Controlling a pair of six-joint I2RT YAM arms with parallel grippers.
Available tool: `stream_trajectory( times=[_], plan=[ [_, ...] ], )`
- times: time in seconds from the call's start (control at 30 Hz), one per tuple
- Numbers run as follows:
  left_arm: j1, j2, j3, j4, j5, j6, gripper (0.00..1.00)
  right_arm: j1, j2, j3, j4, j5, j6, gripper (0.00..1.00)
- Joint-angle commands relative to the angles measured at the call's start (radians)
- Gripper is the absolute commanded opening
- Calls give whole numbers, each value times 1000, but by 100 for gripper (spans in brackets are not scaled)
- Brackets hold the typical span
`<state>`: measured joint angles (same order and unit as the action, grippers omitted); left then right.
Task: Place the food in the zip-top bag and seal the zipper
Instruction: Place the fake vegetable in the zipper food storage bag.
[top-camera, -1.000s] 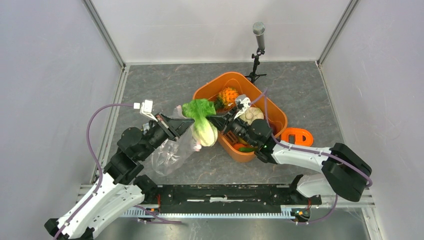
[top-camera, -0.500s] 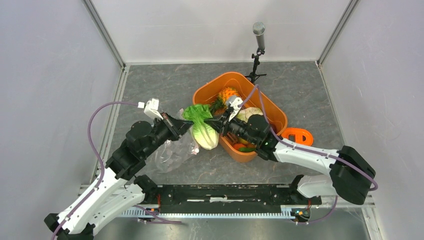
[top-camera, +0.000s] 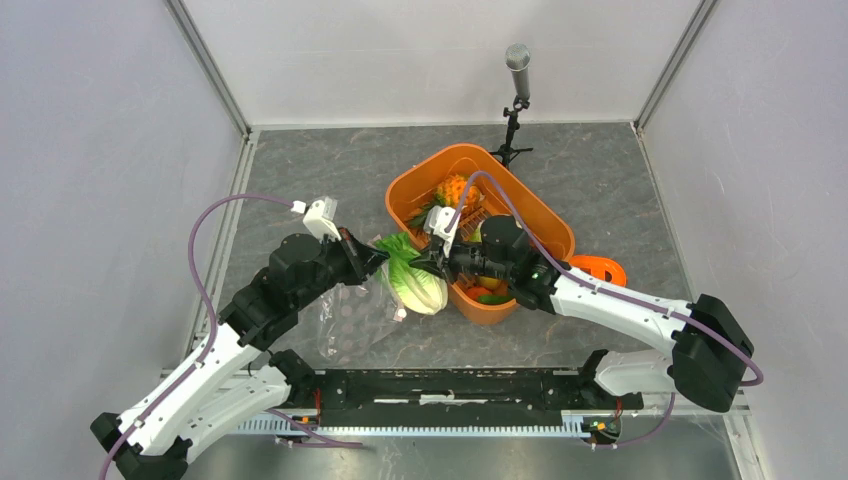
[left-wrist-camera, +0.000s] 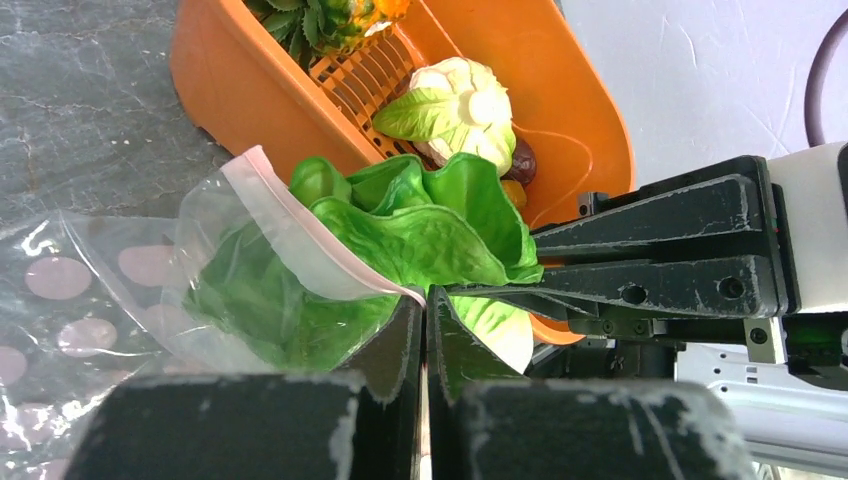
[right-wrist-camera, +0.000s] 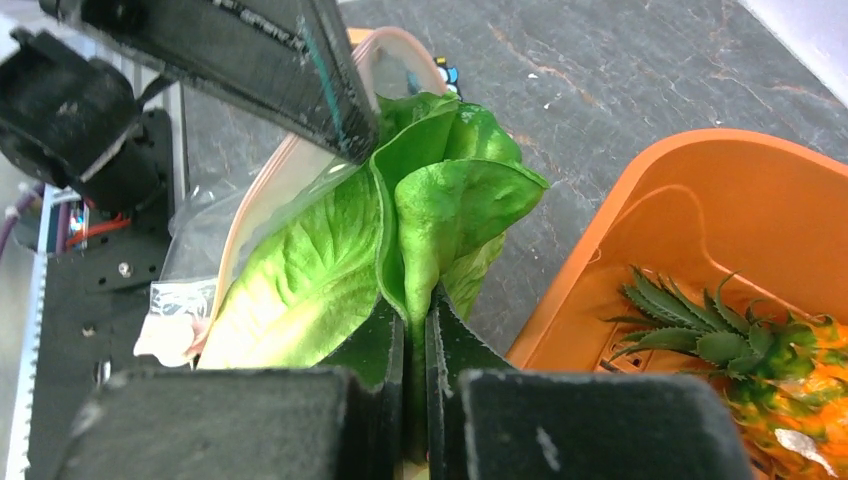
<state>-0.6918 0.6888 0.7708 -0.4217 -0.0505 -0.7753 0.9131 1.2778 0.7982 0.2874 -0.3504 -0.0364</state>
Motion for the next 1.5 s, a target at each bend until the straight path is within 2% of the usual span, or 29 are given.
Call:
stream_trajectory(
  times=[0.0, 0.07, 0.17, 0.3, 0.47, 0.6, 0.77, 0.9, 1.03, 1.13, 1.27, 1.33, 1.4, 1.47],
  plan=[
    [2, -12, 62, 59, -50, 84, 2, 10, -17, 73, -163, -110, -138, 0],
    [2, -5, 95, 12, -73, 114, 2, 10, -14, 98, -220, -123, -200, 0],
    [2, 3, 115, -1, -44, 145, 2, 11, -16, 96, -207, -191, -217, 0],
    [2, 11, 92, 71, 45, 149, 2, 10, 22, 140, -276, -326, -268, 0],
    [2, 47, 76, 165, 192, 164, 2, 10, 50, 156, -284, -254, -296, 0],
    [2, 106, 107, 169, 318, 183, 2, 11, 61, 174, -359, -225, -327, 2],
    [2, 115, 97, 169, 355, 205, 2, 11, 42, 170, -390, -239, -354, 3],
    [2, 157, 124, 106, 344, 243, 2, 11, 41, 175, -409, -263, -378, 4],
    [2, 173, 99, 103, 313, 216, 2, 35, 68, 177, -419, -136, -392, 6],
    [2, 124, 53, 88, 193, 174, 2, 69, 96, 176, -418, -76, -403, 7],
    [2, 82, 9, 31, 141, 165, 2, 139, 108, 106, -300, 20, -360, 9],
    [2, 80, -14, 5, 117, 141, 2, 145, 101, 51, -176, 65, -298, 8],
    [2, 85, -38, -8, 97, 113, 2, 146, 95, 26, -110, 92, -233, 14],
    [1, 92, -63, 15, 115, 103, 2, 146, 99, 12, -58, 68, -197, 27]
  ],
)
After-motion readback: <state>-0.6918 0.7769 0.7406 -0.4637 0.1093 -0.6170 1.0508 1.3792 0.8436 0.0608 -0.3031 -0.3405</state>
